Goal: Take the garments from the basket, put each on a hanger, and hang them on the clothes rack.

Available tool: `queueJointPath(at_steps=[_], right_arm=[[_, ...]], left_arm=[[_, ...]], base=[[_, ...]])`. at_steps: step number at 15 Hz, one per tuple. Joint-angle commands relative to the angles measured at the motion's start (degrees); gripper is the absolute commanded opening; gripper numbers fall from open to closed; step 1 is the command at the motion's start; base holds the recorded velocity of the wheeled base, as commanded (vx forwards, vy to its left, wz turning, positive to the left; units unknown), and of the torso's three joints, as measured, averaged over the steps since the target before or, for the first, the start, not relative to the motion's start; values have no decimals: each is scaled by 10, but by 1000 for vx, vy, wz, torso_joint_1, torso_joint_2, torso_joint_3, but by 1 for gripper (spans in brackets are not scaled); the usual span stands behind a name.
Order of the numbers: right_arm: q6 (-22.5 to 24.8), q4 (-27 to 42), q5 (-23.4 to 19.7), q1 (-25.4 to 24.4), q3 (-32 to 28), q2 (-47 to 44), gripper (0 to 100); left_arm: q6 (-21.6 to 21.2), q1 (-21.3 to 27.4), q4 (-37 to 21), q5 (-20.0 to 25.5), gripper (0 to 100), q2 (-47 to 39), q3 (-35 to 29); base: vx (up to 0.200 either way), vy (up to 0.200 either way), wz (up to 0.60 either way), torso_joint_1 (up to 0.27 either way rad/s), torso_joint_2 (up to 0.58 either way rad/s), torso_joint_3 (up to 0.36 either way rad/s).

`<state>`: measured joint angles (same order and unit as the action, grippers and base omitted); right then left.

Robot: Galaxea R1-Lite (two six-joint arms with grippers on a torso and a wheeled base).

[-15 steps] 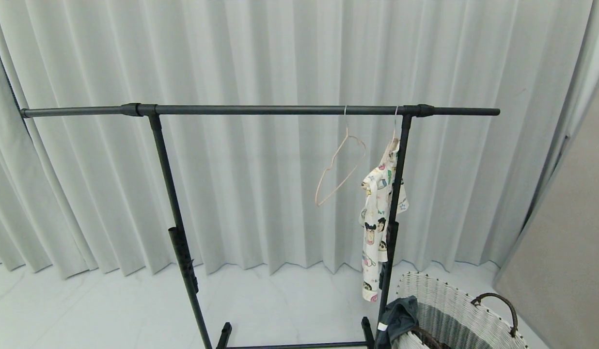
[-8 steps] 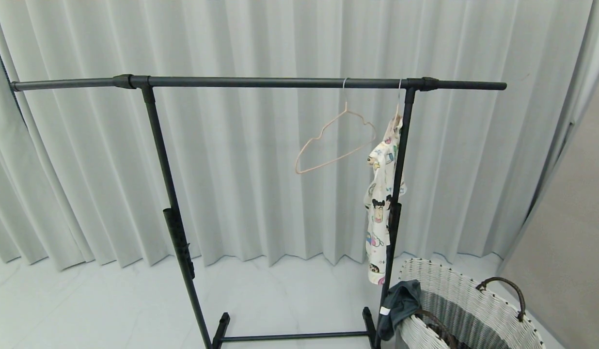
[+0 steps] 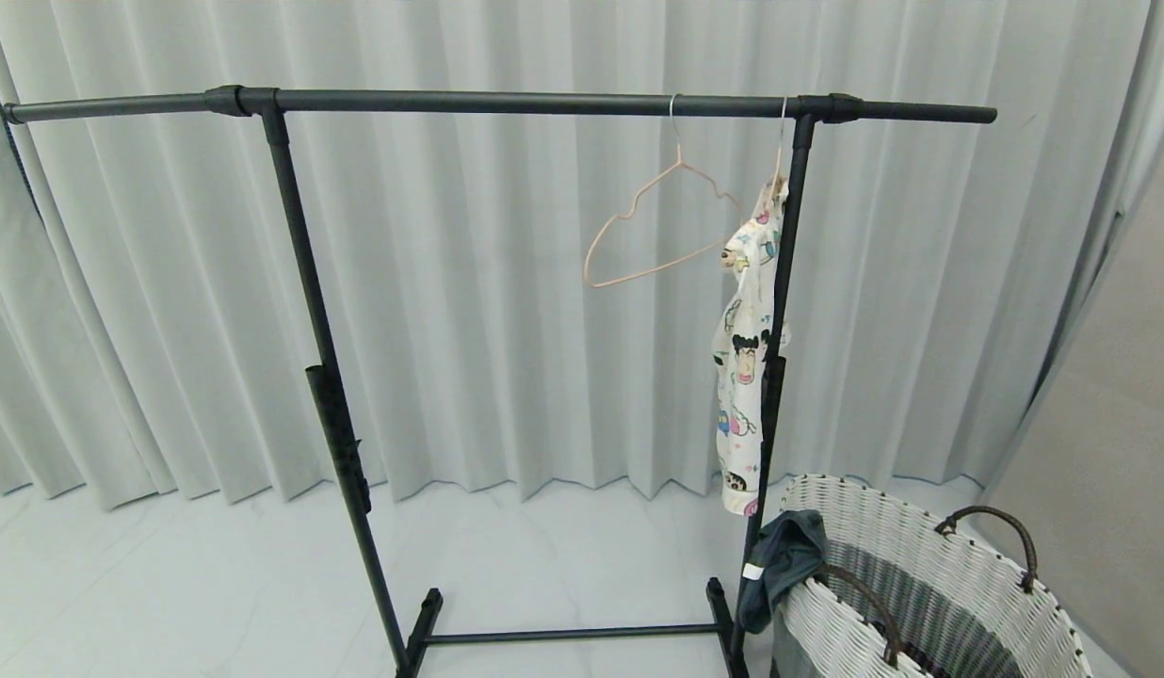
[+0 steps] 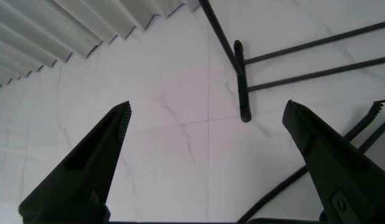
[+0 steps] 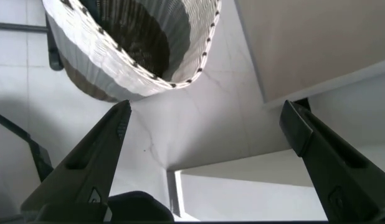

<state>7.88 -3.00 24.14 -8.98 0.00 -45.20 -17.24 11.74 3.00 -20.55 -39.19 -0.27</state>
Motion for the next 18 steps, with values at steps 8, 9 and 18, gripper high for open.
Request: queueJointPath(at_steps=[8, 9, 18], right_arm=[[0, -1, -6, -8, 0, 21, 100], [0, -1, -6, -8, 0, 22, 100], [-9, -3, -98, -9, 0, 29, 100]], left_arm=[[2, 0, 1, 0, 100, -1, 0], [2, 0, 1, 0, 100, -1, 0], [2, 0, 2, 0, 100, 3, 0]], base=[[200, 0, 0, -9, 39, 20], [200, 0, 0, 2, 12, -2], [133, 0, 0, 2, 4, 1]])
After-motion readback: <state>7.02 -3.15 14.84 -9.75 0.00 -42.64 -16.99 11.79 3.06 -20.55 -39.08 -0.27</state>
